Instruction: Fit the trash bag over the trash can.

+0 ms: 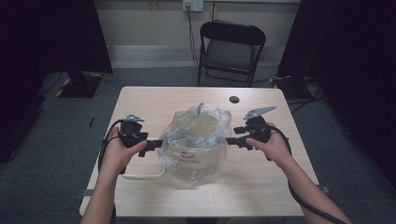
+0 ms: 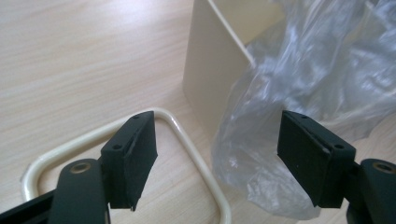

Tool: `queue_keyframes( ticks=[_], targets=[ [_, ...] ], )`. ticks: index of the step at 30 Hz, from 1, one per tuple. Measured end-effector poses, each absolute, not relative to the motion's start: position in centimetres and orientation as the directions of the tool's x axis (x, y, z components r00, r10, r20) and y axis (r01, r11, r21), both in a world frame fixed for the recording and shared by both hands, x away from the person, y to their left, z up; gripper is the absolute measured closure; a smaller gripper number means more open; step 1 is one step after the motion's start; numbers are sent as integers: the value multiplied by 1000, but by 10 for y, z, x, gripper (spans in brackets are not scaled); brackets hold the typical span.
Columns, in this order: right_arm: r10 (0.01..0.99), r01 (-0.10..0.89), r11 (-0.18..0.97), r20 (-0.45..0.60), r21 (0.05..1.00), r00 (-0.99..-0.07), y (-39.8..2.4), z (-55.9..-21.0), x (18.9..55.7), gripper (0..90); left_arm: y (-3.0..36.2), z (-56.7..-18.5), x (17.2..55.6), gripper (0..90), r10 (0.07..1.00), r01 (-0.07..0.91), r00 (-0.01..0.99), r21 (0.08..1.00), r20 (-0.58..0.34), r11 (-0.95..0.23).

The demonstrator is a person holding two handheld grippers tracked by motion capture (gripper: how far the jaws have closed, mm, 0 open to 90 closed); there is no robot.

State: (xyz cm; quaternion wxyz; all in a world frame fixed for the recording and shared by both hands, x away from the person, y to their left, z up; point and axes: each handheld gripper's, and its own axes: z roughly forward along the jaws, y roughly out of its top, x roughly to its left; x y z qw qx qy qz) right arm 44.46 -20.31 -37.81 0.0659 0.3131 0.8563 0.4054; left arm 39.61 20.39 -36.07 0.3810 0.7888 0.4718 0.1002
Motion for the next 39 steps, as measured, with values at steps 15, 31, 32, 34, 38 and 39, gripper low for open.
queue_keyframes(
  ticks=[15,31,32,34,38,39],
  targets=[
    [608,502,444,163,742,-777,-192,-367,456,430,180,-350,419,441,796,654,571,698,-203,-291],
    [618,506,459,146,730,-772,-178,-368,477,750,170,-354,450,880,826,666,540,682,-162,-302],
    [618,508,462,147,727,-772,-177,-370,479,750,171,-357,452,884,830,669,534,681,-162,-298],
    [621,506,467,139,725,-772,-175,-373,484,753,173,-363,457,894,846,682,507,678,-168,-274],
    [620,513,495,129,701,-774,-171,-383,495,758,173,-377,466,900,857,690,487,676,-166,-261],
    [615,513,497,133,700,-777,-170,-385,497,759,173,-380,469,900,857,688,489,676,-164,-264]
  ],
)
